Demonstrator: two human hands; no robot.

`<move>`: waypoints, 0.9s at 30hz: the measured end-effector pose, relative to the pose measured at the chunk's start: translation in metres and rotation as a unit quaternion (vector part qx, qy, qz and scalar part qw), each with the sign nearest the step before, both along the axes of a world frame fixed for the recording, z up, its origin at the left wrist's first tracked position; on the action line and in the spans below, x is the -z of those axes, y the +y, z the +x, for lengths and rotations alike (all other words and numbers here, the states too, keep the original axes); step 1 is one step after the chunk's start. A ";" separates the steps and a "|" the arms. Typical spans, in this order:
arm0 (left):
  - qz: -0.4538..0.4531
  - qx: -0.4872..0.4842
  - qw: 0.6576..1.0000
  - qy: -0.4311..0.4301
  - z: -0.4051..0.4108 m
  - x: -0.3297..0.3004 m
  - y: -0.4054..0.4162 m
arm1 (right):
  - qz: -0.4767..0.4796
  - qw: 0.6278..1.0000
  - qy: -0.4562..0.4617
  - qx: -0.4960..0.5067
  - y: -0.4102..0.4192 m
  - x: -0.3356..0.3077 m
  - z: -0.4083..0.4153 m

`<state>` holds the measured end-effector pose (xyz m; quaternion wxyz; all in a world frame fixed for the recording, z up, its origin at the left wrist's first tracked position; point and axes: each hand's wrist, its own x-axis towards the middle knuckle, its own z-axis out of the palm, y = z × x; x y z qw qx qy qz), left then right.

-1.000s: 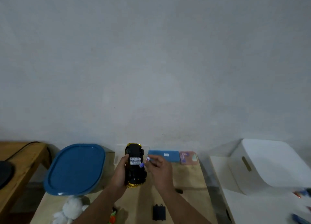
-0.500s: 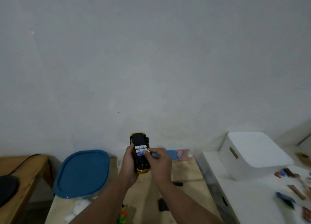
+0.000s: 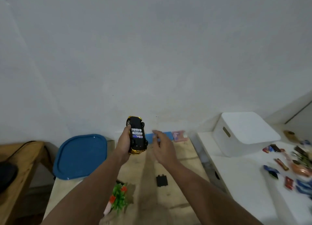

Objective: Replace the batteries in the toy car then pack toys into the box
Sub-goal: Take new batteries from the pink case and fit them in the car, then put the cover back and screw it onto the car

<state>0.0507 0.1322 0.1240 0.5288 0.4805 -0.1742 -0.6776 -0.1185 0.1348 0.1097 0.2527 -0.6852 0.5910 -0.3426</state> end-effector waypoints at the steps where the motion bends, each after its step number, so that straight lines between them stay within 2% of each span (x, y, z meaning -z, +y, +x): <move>1: 0.003 0.003 1.000 0.012 0.000 0.002 0.000 | 0.038 0.999 0.007 0.032 -0.001 0.009 -0.010; 3: 0.019 -0.001 1.000 0.023 0.000 0.009 0.003 | 0.146 0.984 0.096 0.020 -0.001 0.034 -0.029; 7: 0.040 0.013 0.999 0.003 0.003 0.033 0.015 | 0.316 0.920 0.222 -0.065 0.009 0.081 -0.052; 9: 0.059 0.018 0.998 -0.002 0.006 0.046 0.021 | 0.328 0.892 0.292 -0.108 0.011 0.100 -0.057; 12: 0.080 0.019 0.997 0.004 0.012 0.065 0.029 | 0.312 0.874 0.346 -0.136 0.014 0.123 -0.058; 15: 0.093 0.007 0.995 0.034 0.016 0.074 0.039 | 0.326 0.873 0.339 -0.128 0.015 0.138 -0.064; 20: 0.108 -0.026 0.991 0.079 0.018 0.083 0.049 | 0.312 0.901 0.285 -0.095 0.019 0.150 -0.073; 27: 0.118 -0.037 0.990 0.073 0.020 0.095 0.053 | 0.335 0.925 0.176 -0.028 0.016 0.155 -0.076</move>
